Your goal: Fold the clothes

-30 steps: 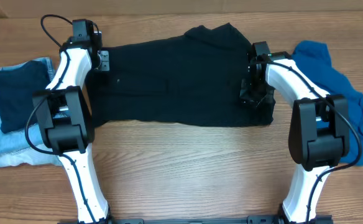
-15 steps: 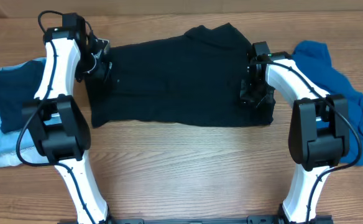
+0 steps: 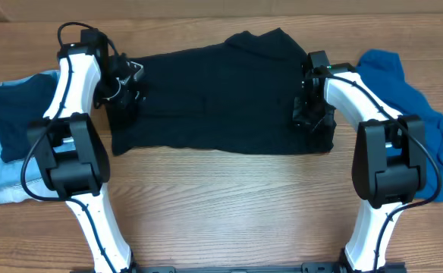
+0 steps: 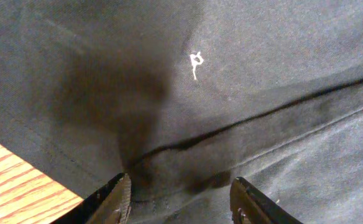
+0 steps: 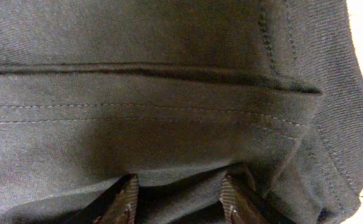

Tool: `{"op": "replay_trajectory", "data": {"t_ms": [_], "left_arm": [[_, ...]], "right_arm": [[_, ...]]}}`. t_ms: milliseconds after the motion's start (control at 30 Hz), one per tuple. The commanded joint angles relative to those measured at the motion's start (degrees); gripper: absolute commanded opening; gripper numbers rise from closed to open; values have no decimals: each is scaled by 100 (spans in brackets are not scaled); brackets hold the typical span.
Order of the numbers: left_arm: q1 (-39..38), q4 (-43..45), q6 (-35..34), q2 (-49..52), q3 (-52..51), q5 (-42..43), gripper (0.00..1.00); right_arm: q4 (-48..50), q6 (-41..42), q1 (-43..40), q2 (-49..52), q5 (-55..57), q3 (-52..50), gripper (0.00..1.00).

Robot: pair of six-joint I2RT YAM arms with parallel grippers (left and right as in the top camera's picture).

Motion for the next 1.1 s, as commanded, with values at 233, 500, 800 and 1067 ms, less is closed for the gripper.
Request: {"op": "replay_trajectory", "data": {"t_ms": [233, 500, 800, 1067], "left_arm": [[118, 203, 304, -46, -39, -98, 55], [116, 122, 302, 11, -46, 114, 31], [125, 28, 299, 11, -46, -26, 40], [129, -20, 299, 179, -46, -22, 42]], "right_arm": [[-66, -17, -35, 181, 107, -256, 49], [-81, -17, -35, 181, 109, -256, 49], [-90, -17, -35, 181, 109, -256, 49], [-87, -17, -35, 181, 109, -256, 49]]}}
